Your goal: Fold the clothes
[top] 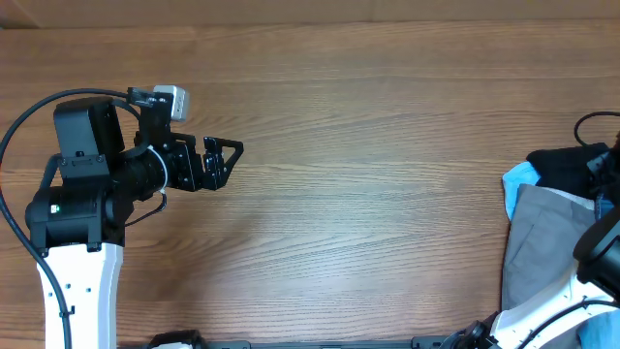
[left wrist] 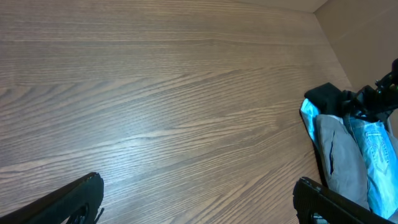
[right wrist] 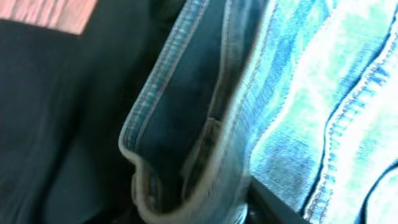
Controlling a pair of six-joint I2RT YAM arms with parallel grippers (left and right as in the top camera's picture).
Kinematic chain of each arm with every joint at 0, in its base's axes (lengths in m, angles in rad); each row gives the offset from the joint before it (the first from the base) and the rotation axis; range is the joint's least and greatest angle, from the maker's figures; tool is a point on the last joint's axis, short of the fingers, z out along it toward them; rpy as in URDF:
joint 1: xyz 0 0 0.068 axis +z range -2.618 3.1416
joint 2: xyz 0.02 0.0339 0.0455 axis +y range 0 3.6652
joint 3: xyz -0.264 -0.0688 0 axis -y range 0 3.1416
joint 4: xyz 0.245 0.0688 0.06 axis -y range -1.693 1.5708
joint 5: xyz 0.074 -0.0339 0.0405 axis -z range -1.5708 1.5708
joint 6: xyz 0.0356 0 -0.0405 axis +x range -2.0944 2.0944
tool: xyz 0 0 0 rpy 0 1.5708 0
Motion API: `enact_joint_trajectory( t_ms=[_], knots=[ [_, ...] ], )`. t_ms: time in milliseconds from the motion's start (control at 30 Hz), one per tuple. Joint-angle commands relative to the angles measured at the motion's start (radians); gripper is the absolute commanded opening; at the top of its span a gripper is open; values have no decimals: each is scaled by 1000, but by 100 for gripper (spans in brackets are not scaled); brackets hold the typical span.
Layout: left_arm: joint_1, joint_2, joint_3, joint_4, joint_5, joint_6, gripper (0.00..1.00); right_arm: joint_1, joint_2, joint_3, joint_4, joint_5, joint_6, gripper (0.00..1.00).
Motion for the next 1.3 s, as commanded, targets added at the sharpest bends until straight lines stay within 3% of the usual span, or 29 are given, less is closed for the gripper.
enact_joint_trajectory(
  t_ms=[0, 67, 100, 400, 667, 767, 967, 1167, 1267],
  knots=[
    [-6, 0, 27, -2, 19, 23, 100, 0, 11, 17, -5, 42, 46, 23],
    [-6, 0, 27, -4, 19, 23, 100, 0, -1, 18, -13, 35, 53, 6],
    [-6, -1, 27, -8, 19, 23, 100, 0, -30, 30, -23, -4, 65, 4],
    [-6, -1, 27, -19, 19, 23, 100, 14, -377, 303, -110, -334, 11, 4],
    [-6, -1, 27, -22, 18, 23, 100, 129, -465, 674, -229, -568, 11, 4],
    [-6, -1, 30, -17, 18, 23, 98, 295, -465, 772, -237, -571, 12, 4],
    [3, -4, 107, -27, -10, 23, 100, 649, -431, 779, -192, -549, 17, 4],
    [22, -4, 337, -130, -212, 28, 100, 991, -291, 779, -152, -540, 32, 4],
    [22, -4, 447, -174, -237, 53, 100, 1149, -208, 779, -114, -540, 47, 4]
  ],
)
